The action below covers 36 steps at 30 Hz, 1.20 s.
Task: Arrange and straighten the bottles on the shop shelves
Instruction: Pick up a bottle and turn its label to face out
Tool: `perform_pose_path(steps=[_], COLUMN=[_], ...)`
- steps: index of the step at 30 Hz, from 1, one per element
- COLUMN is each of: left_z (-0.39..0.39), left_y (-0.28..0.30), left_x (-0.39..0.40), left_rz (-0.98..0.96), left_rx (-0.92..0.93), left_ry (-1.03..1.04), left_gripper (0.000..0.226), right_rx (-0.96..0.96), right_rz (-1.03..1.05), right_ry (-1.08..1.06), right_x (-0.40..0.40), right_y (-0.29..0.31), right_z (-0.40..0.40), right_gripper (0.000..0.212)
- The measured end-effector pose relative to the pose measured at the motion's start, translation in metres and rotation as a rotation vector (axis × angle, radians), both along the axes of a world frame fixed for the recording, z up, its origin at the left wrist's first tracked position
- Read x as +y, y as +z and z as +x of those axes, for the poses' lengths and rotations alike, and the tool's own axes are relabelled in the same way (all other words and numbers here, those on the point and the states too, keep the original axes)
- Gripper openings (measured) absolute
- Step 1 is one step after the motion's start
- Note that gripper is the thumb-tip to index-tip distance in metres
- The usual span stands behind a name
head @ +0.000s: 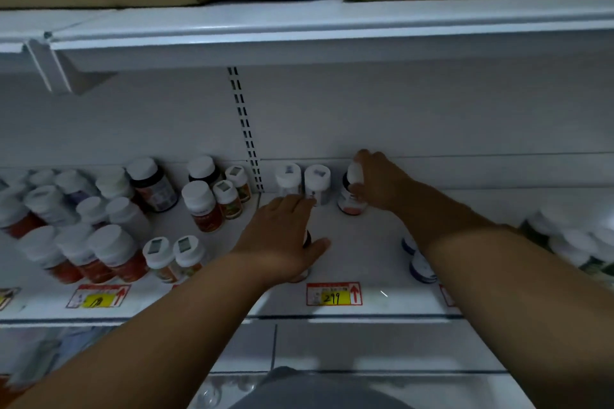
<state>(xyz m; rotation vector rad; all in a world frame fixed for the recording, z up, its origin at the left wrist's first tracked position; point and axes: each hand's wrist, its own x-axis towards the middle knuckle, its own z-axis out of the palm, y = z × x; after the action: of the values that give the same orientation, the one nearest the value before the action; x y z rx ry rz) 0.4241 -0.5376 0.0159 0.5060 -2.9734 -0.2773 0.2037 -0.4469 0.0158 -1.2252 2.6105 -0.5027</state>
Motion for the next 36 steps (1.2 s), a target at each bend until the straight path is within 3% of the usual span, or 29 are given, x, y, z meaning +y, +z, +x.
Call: perform_pose_path(steps=[5, 11, 15, 25, 27, 31, 36], left_z=[0.001, -0.002, -0.001, -0.004, -0.005, -0.003, 0.004], left_y=[-0.009, -0.014, -0.018, -0.014, -0.013, -0.010, -0.004], left_x=[-0.009, -0.012, -0.011, -0.006, -0.006, -0.009, -0.010], left_rz=[-0.026, -0.039, -0.071, -0.060, -0.043, -0.012, 0.072], left_rx=[-0.193, -0.185, -0.131, -0.072, -0.076, -0.076, -0.012], left_ry=[-0.117, -0.126, -0.114, -0.062, -0.054, -0.050, 0.008], left_gripper=[0.086, 0.069, 0.053, 0.039, 0.046, 0.079, 0.087], right_rx=[-0.041, -0.049, -0.078, -0.119, -0.219, -0.276, -0.084], right_rz=[-0.144, -0.001, -0.020, -0.075, -0.111, -0.441, -0.125], right_ry=[-0.004, 0.142, 0.163, 0.187, 0.148, -0.012, 0.045], right_x=[0.033, 0.044, 0.040, 0.038, 0.039, 0.021, -0.037], right_y=[0.009, 0.001, -0.007, -0.018, -0.017, -0.005, 0.005], right_z=[0.042, 0.096, 0.110, 0.107, 0.105, 0.073, 0.018], right_gripper=[0.065, 0.061, 0.068, 0.079, 0.077, 0.037, 0.039])
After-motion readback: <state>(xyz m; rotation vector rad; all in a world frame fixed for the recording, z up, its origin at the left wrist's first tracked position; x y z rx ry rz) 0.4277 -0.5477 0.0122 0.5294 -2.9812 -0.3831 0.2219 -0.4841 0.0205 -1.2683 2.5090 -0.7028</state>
